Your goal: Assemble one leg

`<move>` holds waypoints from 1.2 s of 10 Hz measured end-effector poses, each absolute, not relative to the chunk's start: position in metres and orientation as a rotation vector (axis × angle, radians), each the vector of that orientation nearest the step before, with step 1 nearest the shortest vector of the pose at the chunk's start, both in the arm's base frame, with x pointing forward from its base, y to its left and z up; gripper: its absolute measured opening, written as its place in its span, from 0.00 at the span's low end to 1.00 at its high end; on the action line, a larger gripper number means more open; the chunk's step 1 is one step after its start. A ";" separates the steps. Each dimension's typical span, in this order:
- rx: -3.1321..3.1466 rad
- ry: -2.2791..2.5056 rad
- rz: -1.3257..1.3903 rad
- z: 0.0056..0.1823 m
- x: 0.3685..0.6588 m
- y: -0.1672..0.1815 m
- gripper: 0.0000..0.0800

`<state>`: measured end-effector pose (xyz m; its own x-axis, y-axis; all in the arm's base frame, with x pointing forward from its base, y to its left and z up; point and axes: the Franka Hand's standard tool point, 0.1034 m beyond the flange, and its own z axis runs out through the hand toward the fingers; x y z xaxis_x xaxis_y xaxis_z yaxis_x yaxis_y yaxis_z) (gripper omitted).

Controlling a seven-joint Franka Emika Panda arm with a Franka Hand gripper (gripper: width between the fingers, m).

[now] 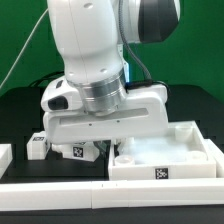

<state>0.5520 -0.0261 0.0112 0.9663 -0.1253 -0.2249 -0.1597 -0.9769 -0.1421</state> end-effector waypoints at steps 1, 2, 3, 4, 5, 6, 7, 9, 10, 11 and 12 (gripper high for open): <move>-2.997 0.213 0.179 0.008 0.557 -0.025 0.07; -3.000 0.205 0.187 0.008 0.551 -0.025 0.07; -3.000 0.206 0.185 0.008 0.552 -0.026 0.07; -3.000 0.205 0.184 0.008 0.552 -0.025 0.07; -3.000 0.206 0.184 0.008 0.552 -0.026 0.07; -3.000 0.218 0.187 0.008 0.553 -0.025 0.07; -3.008 0.236 0.182 0.008 0.562 -0.025 0.07; -3.014 0.226 0.151 0.008 0.578 -0.026 0.07; -3.018 0.202 0.143 0.008 0.582 -0.025 0.07; -3.033 0.129 0.124 0.008 0.586 -0.022 0.07; -3.040 0.075 0.119 0.008 0.588 -0.022 0.07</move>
Offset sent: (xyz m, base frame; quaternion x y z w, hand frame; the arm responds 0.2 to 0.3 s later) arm 0.0000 0.0000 0.0000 0.0000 0.0000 0.0000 1.0000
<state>0.5879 -0.0224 0.0080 0.9957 -0.0454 -0.0804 -0.0531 -0.9940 -0.0960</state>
